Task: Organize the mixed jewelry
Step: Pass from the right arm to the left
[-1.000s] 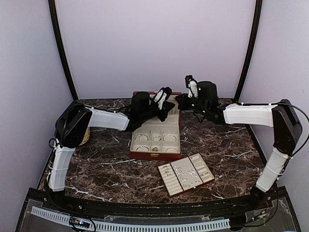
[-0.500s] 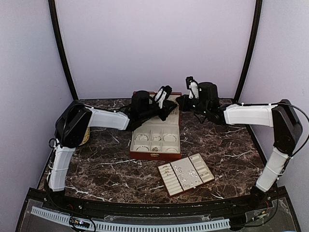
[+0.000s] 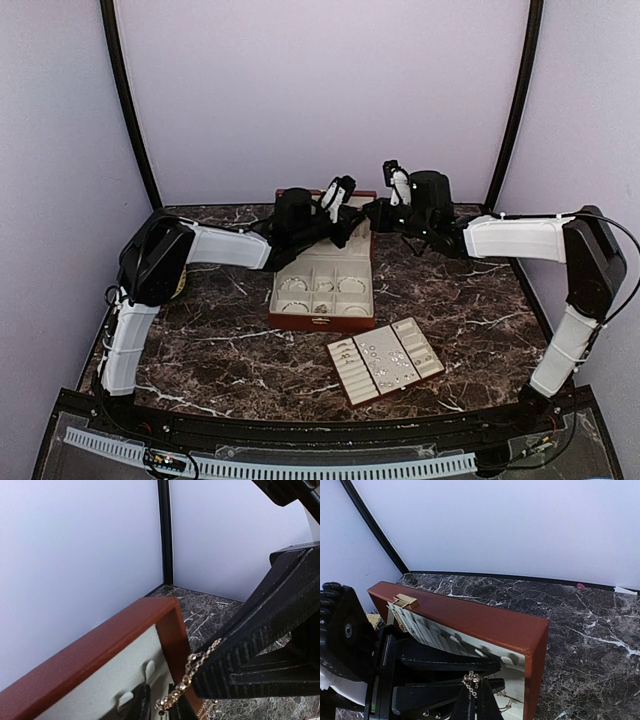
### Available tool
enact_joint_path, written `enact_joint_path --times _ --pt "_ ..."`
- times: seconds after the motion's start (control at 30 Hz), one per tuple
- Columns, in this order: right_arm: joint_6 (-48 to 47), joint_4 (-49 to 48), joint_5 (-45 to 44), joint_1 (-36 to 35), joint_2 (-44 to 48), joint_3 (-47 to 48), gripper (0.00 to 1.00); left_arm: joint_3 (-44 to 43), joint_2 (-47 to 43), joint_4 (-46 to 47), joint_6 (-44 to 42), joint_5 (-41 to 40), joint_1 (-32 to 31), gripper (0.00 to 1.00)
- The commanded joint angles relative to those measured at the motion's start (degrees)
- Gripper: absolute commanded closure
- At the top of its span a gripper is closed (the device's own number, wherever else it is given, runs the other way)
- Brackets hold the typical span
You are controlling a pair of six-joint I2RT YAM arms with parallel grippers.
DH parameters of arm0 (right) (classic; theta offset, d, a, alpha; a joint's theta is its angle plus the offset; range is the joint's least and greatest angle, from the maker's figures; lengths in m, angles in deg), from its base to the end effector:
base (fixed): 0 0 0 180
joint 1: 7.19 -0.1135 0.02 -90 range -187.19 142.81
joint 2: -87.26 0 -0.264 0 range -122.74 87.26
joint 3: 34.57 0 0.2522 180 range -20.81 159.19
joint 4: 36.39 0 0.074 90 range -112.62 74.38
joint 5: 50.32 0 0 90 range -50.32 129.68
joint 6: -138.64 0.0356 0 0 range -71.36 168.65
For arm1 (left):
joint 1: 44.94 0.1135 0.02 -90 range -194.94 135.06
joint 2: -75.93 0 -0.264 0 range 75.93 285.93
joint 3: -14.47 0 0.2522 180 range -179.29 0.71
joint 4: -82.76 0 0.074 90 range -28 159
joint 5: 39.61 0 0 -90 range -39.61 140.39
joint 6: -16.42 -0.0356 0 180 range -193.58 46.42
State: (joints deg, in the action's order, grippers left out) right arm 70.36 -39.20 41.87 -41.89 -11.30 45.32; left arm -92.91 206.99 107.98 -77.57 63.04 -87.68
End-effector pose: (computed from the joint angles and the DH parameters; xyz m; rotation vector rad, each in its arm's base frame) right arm 0.3311 0.2309 0.2639 -0.2432 1.8941 0.7141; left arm 0.3862 -0.3675 0.2142 0.7904 1.3768 -0.7025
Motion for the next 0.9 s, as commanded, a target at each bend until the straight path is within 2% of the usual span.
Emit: enact_joint_path --times 0.0,0.2,0.33,0.43,0.47,0.6,0.63,0.73,0.87 --pt "-0.1 -1.0 0.8 0.4 1.6 -0.5 1.0 -1.4 -0.4 2.3 1.0 -0.3 0.0 0.85" --pt "-0.2 0.9 1.6 0.4 0.4 0.9 1.0 -0.9 -0.4 4.9 1.7 3.5 -0.1 0.89" --pt "-0.6 2.5 2.0 0.4 0.0 1.9 1.0 -0.7 -0.4 5.9 2.2 3.3 0.0 0.99" --pt "-1.0 3.9 2.1 0.4 0.7 2.5 0.99 -0.4 -0.5 6.0 2.4 2.0 0.0 1.0" --pt "-1.2 4.4 2.1 0.4 1.1 2.7 0.95 -0.1 -0.6 6.0 2.4 1.6 0.0 1.0" --pt "-2.9 7.9 1.8 0.6 2.6 4.3 0.66 1.7 -1.4 7.0 2.6 0.9 0.2 1.0" --pt "-3.2 9.6 1.5 0.6 2.6 5.2 0.62 2.4 -1.7 7.3 2.7 0.9 0.3 1.0" --pt "-3.4 14.6 0.8 1.0 1.9 8.7 0.56 4.2 -2.4 8.4 2.8 0.2 0.5 1.0" --pt "-2.8 18.3 1.4 1.3 0.8 11.7 0.54 5.5 -2.8 8.6 2.7 -0.5 0.8 1.0"
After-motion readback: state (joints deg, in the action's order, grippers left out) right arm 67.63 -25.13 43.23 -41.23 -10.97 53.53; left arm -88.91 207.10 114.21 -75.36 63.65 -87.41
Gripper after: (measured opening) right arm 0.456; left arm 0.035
